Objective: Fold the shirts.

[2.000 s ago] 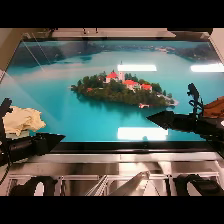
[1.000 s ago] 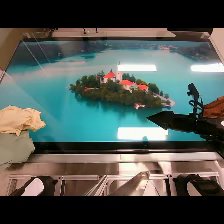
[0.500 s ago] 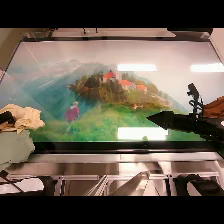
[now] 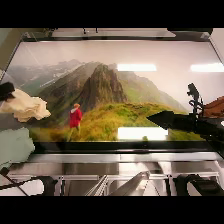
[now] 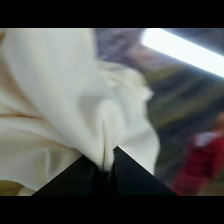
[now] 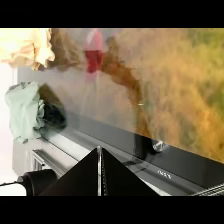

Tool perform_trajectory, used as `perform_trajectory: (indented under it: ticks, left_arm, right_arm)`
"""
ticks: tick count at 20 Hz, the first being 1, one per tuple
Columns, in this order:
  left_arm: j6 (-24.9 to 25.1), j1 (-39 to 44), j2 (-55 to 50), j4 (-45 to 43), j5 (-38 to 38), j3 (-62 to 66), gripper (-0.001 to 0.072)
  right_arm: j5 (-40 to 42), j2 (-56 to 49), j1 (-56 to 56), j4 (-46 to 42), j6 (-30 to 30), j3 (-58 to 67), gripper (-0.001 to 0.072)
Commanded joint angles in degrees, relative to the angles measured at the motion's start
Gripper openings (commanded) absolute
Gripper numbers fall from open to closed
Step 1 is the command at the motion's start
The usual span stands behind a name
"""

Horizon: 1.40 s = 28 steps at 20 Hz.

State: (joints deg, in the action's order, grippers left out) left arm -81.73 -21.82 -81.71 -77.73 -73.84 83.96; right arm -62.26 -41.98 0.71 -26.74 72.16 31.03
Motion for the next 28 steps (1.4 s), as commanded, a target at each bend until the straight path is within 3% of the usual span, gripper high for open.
perform_trajectory:
  ticks: [1,6,8,9,10,11,13,14,17,21,25,28]
  left_arm:
    - [4.96,9.57,5.35,22.69,-7.63,6.08,0.0021]
    - [5.64,27.06,8.20,25.79,-5.05,8.72,0.0022]
    - [2.60,31.82,6.84,25.81,-4.83,8.74,0.0030]
    - [1.79,33.73,6.05,25.77,-4.52,8.74,0.0226]
    - [1.75,34.99,5.40,25.75,-4.28,8.74,0.0318]
    - [1.77,35.78,4.90,25.66,-4.15,8.74,0.0318]
    - [1.79,35.87,4.66,23.04,-5.03,8.74,0.0336]
    - [1.77,35.06,4.68,20.76,-6.25,8.74,0.0335]
    - [-0.44,31.30,4.92,11.82,-10.56,5.92,0.0335]
    - [-0.79,24.26,4.92,11.93,-3.56,-9.20,0.0335]
    - [0.74,20.46,0.76,11.91,7.41,-17.33,0.0335]
    - [0.79,20.15,-7.30,11.93,8.11,-14.67,0.0335]
  right_arm:
    - [0.79,0.04,-0.07,0.04,0.02,-0.02,0.0044]
    - [0.28,0.07,-0.09,0.04,0.04,-0.02,0.0044]
    - [0.33,0.04,-0.09,0.09,0.07,-0.02,0.0044]
    - [0.31,0.04,-0.09,0.09,0.07,-0.02,0.0044]
    - [0.33,0.04,-0.09,0.07,0.04,-0.02,0.0046]
    - [0.33,0.04,-0.07,0.02,0.04,-0.02,0.0083]
    - [0.39,0.04,0.04,0.00,0.02,0.02,0.0596]
    - [0.52,0.04,0.48,0.04,0.04,0.02,0.0643]
    - [0.55,-1.31,6.97,-2.82,-0.09,0.04,0.0643]
    - [0.48,-10.25,15.72,-5.18,-5.22,0.02,0.0643]
    - [5.25,-22.62,10.21,-5.01,-10.75,0.04,0.0642]
    - [10.03,-31.41,2.86,-4.96,-10.93,2.08,0.0642]
